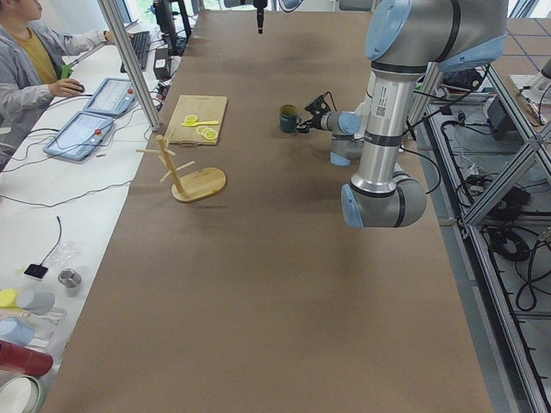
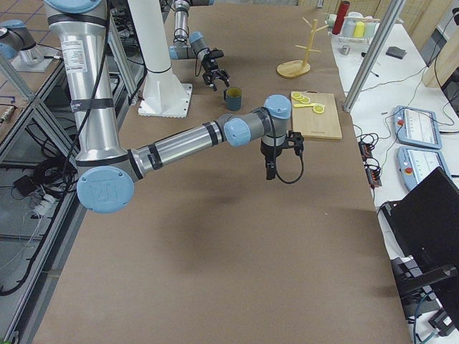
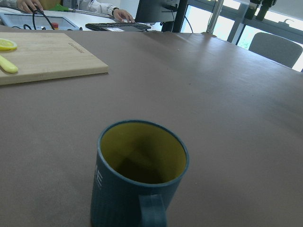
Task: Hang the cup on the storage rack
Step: 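Move the left gripper down to the teal mug's handle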
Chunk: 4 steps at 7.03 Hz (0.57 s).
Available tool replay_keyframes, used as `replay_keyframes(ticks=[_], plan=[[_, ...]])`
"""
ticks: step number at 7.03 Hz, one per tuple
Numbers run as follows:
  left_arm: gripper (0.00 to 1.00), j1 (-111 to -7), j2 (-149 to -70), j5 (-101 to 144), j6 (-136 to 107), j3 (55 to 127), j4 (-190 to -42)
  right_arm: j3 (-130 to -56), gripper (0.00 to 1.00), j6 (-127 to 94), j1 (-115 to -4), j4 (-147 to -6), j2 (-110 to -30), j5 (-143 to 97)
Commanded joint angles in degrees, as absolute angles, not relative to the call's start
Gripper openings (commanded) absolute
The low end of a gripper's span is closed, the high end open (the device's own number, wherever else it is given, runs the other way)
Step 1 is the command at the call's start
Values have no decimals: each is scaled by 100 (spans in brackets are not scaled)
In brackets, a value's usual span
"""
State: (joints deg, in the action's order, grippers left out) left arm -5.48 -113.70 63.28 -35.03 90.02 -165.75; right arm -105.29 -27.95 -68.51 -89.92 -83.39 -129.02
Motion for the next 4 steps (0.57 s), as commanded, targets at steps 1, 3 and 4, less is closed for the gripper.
replay_keyframes(ticks=[1, 3, 4], plan=[[93, -632, -11391, 6328, -3445, 9000, -16585, -10529, 100, -2795, -6847, -8983, -8332, -12929], [92, -694, -11399, 6319, -3445, 8965, -16559, -10521, 100, -2804, -6847, -8991, -8323, -12894], [91, -694, -11408, 6319, -3445, 8956, -16541, -10521, 100, -2804, -6847, -9000, -8323, -12894]])
